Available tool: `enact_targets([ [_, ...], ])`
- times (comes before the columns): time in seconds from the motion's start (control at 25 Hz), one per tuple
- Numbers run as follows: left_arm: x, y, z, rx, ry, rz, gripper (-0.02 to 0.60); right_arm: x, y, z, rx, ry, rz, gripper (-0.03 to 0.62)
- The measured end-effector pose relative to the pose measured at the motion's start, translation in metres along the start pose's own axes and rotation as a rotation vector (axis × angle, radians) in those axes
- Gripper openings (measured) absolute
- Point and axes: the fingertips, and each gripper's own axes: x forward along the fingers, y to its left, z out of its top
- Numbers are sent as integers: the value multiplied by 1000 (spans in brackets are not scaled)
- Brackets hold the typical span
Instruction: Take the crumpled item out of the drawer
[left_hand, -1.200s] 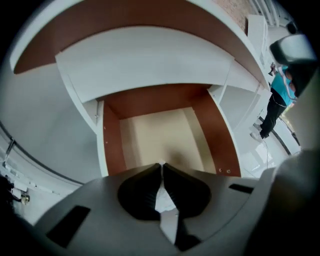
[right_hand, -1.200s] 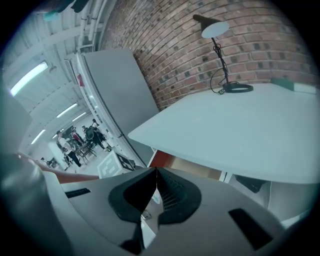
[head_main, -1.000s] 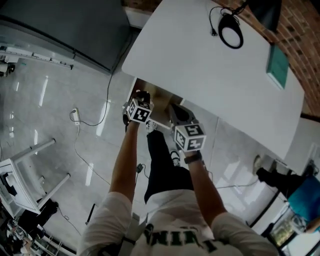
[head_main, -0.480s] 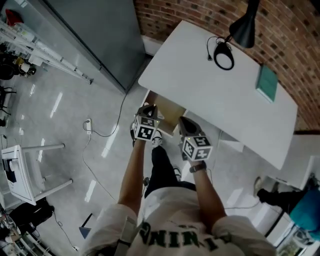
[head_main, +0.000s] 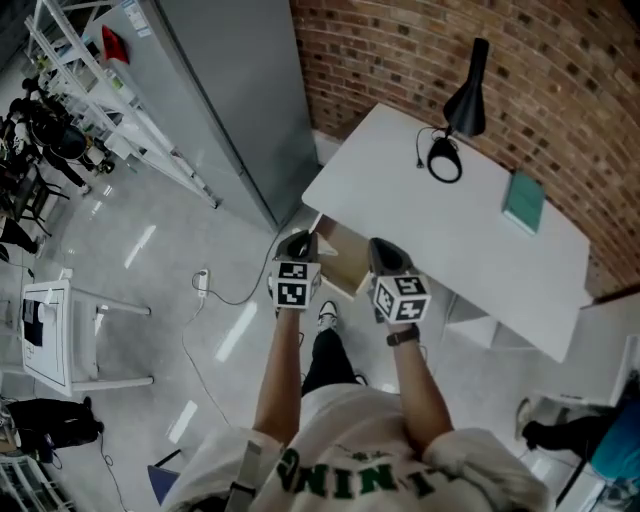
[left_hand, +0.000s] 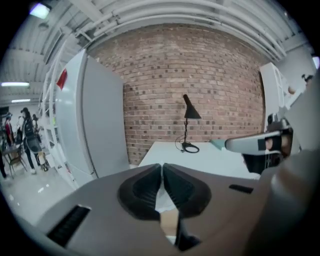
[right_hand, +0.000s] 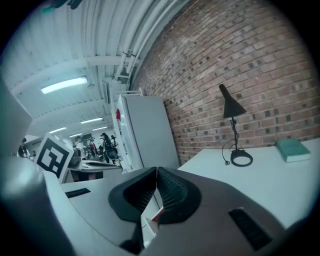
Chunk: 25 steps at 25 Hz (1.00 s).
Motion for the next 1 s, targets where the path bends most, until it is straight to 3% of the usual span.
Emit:
enact_targets([
  [0.08,-26,-10,18,-71,-49,13,11,-14,9,14,-26,-23,13,6],
  [0.16,-50,-18,39,-90,-108,26,11,-28,17,29,-66,-52,13,6],
  [0.44,-133,-42,69,-2,-248,86,11,-82,36,76,-194,-153,-39,6],
  [0.72,-173,-50,77,-19,-318,135,11,-113,51,76,-251,-166,-21,6],
  [1.0,-197,-56,72,-5,-336,153,11,-126,66,74,-258,-188,11,6],
])
